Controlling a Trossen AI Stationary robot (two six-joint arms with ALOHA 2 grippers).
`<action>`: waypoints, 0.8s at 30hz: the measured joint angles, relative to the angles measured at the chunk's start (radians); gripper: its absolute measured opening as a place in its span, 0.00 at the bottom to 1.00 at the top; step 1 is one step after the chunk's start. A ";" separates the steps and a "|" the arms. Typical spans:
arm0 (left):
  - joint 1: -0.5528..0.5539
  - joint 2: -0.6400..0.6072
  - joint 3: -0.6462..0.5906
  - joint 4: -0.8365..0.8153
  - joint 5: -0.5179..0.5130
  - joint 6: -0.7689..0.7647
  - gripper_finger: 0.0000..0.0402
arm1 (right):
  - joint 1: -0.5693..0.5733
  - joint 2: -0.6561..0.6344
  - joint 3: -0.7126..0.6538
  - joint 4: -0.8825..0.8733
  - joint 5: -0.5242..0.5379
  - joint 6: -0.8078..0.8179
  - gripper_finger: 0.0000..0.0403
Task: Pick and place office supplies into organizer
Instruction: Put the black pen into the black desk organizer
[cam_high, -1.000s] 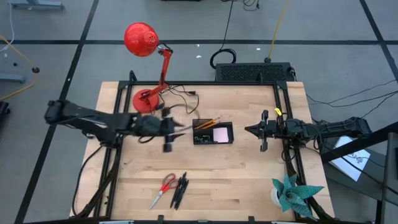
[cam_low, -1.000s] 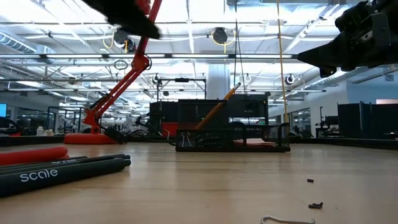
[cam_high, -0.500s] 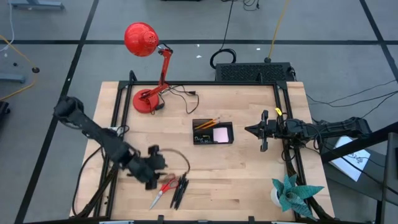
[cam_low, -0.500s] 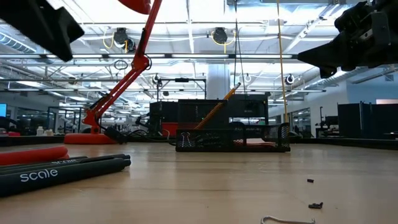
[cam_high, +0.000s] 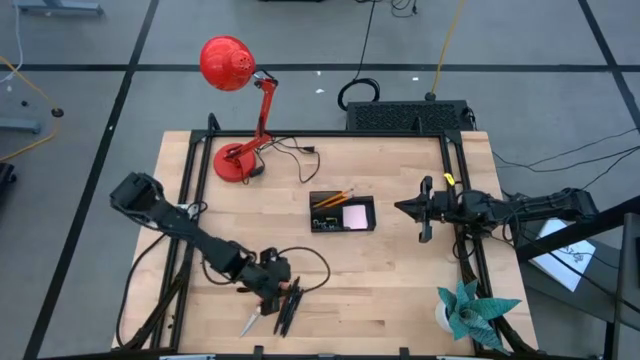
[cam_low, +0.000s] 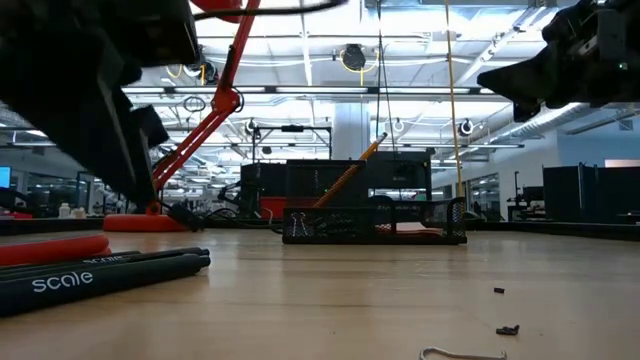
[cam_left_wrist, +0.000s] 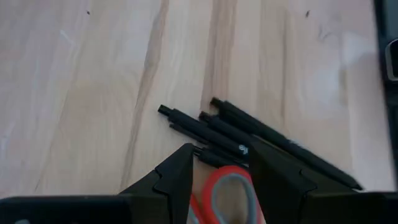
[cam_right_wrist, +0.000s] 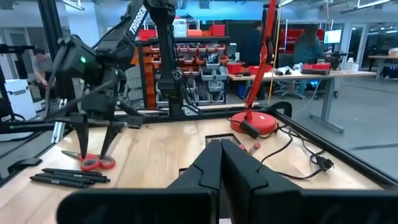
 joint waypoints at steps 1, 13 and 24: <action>0.008 0.006 0.000 -0.001 0.002 0.012 0.40 | 0.000 -0.001 0.000 0.000 0.000 -0.005 0.01; 0.078 0.007 0.019 0.019 0.088 0.134 0.39 | 0.000 -0.001 -0.003 0.022 0.000 -0.056 0.01; -0.095 0.007 0.051 0.013 0.177 -0.121 0.39 | 0.000 0.000 -0.004 0.024 0.000 -0.126 0.01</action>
